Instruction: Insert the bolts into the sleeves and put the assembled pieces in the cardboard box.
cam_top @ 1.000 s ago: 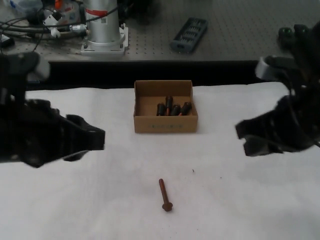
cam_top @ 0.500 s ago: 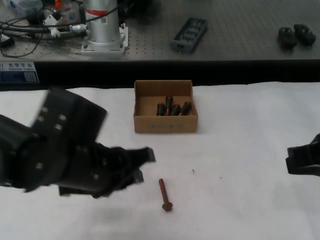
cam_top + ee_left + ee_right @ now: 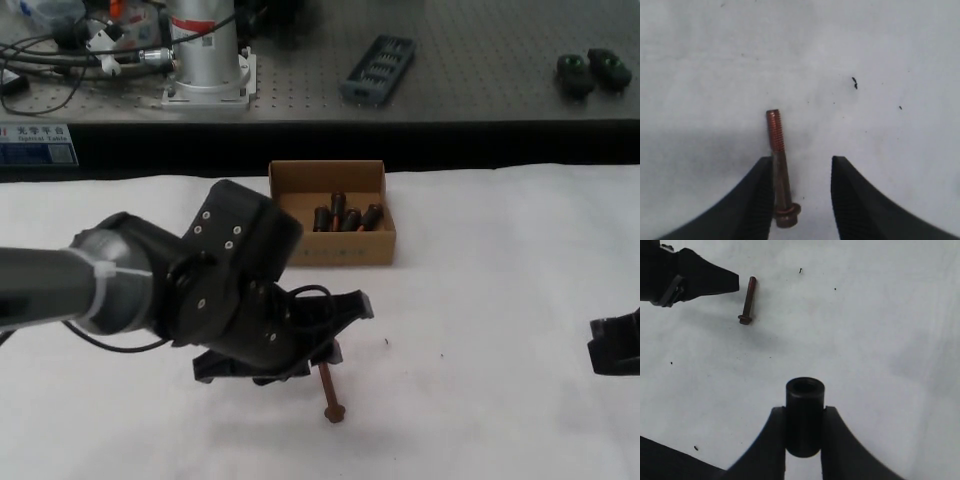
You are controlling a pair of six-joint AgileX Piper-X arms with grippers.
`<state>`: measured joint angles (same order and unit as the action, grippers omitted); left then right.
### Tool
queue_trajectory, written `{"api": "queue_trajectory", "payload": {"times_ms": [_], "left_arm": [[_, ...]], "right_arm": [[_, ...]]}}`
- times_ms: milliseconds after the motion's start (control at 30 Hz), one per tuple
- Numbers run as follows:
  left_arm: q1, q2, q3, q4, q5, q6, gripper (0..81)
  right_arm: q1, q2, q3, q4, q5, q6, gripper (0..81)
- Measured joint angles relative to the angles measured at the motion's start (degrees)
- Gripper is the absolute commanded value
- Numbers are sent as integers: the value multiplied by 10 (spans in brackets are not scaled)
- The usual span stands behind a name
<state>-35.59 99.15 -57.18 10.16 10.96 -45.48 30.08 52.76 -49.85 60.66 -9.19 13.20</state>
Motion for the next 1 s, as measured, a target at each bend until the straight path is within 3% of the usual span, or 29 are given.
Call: {"api": "queue_trajectory", "payload": {"times_ms": [900,1000], "left_arm": [[-24,61,-17,17,4,-14,275],[-24,61,-17,17,4,-16,230]], "right_arm": [[0,0,0,0,0,-12,29],[0,0,0,0,0,-12,29]]}}
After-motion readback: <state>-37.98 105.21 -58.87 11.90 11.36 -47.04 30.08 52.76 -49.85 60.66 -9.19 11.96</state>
